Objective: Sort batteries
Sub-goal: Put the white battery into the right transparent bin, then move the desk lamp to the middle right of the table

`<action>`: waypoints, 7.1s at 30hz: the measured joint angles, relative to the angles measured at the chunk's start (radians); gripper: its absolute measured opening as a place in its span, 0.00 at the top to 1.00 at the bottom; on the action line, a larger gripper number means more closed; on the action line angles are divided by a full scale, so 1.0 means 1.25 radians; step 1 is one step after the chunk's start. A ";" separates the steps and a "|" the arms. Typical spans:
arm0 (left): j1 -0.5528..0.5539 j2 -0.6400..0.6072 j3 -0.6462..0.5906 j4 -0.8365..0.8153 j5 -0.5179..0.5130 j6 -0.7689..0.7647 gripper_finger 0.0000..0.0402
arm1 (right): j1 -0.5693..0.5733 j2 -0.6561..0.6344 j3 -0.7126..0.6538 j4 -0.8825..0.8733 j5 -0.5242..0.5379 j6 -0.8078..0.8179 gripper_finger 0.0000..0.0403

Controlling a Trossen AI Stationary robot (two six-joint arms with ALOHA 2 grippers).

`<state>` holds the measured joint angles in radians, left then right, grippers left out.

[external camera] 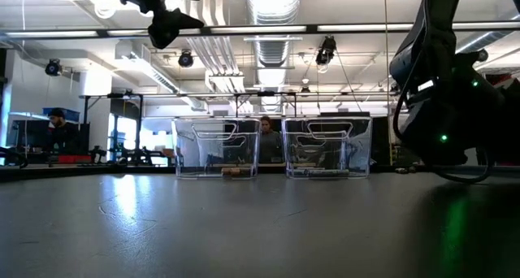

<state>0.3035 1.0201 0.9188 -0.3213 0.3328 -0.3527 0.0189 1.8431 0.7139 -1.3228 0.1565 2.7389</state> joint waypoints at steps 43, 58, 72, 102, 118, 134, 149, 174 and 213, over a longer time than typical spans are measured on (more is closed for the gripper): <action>-0.002 0.088 0.000 0.103 0.098 -0.029 0.47 | -0.052 0.014 0.165 0.005 0.092 -0.286 0.97; -0.002 0.088 0.000 0.102 0.098 -0.017 0.47 | -0.061 0.005 0.360 -0.169 0.205 -0.704 0.97; -0.002 0.088 0.000 0.094 0.098 0.058 0.47 | -0.102 -0.190 0.265 -0.048 0.058 -0.972 0.82; -0.002 0.094 0.000 0.044 0.098 0.136 0.47 | -0.185 -0.398 -0.132 0.356 -0.037 -1.004 0.80; -0.002 0.049 0.000 0.083 0.098 0.088 0.47 | -0.185 -0.396 -0.125 0.365 -0.056 -1.034 0.94; -0.002 -0.189 0.000 0.094 0.097 0.086 0.47 | -0.172 -0.394 0.072 0.177 -0.048 -1.108 0.94; -0.001 -0.232 0.000 -0.027 -0.024 0.141 0.47 | -0.221 -0.304 0.583 0.041 0.141 -1.309 0.94; -0.002 -0.322 -0.001 -0.175 -0.028 0.043 0.47 | -0.372 0.243 0.917 0.073 -0.174 -1.850 0.94; -0.025 -0.348 -0.093 0.070 -0.055 -0.032 0.47 | 0.301 -0.083 0.888 -0.018 0.072 -1.672 0.51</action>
<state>0.2723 0.5846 0.8025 -0.2341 0.2643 -0.3926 0.3947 1.7389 1.8236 -1.3449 0.2463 0.6495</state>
